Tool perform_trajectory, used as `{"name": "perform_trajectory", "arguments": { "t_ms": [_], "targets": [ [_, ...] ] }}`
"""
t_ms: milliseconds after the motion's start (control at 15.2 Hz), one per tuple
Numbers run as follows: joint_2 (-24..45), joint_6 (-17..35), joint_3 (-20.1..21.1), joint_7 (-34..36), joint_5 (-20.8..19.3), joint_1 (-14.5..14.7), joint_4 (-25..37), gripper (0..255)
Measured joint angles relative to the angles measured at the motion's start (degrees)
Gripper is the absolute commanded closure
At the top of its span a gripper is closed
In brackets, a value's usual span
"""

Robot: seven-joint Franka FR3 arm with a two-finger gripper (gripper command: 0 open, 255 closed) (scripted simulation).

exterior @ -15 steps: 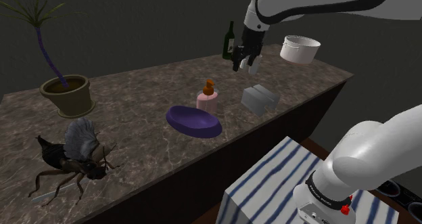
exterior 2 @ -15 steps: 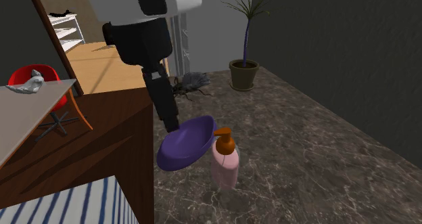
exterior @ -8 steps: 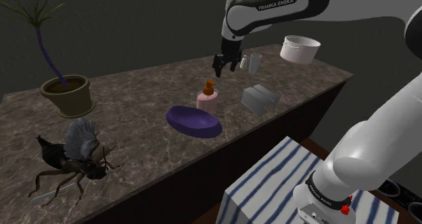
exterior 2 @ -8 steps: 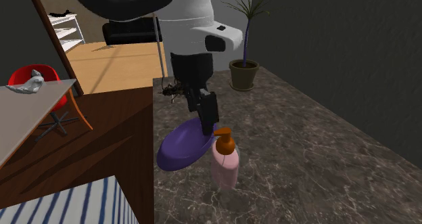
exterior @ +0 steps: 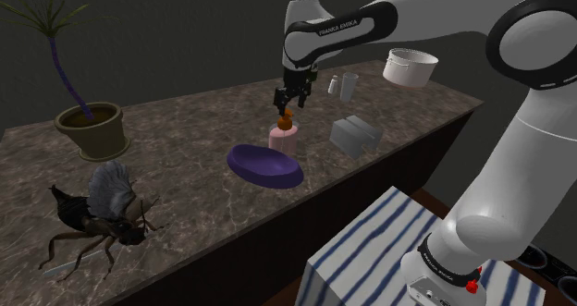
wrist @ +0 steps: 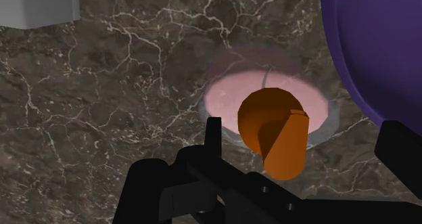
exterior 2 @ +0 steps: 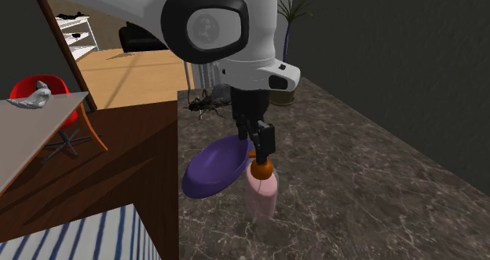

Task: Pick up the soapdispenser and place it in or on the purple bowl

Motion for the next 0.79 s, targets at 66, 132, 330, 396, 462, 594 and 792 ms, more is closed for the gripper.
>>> {"name": "perform_trajectory", "arguments": {
  "t_ms": [66,132,330,396,462,594,792],
  "targets": [
    [0.4,0.6,0.0,0.1,0.0,0.0,-0.2,0],
    [0.6,1.2,0.0,0.1,-0.1,0.0,-0.6,0],
    [1.7,3.1,-0.1,0.1,-0.2,0.0,-1.5,0],
    [1.8,3.5,-0.1,0.1,-0.2,0.0,-1.7,0],
    [1.8,3.6,-0.1,0.1,-0.2,-0.1,-1.9,0],
    [1.8,3.8,-0.1,0.1,-0.2,0.0,-2.1,0],
    [1.8,3.9,-0.1,0.1,-0.2,0.0,-2.1,255]
  ]
}}
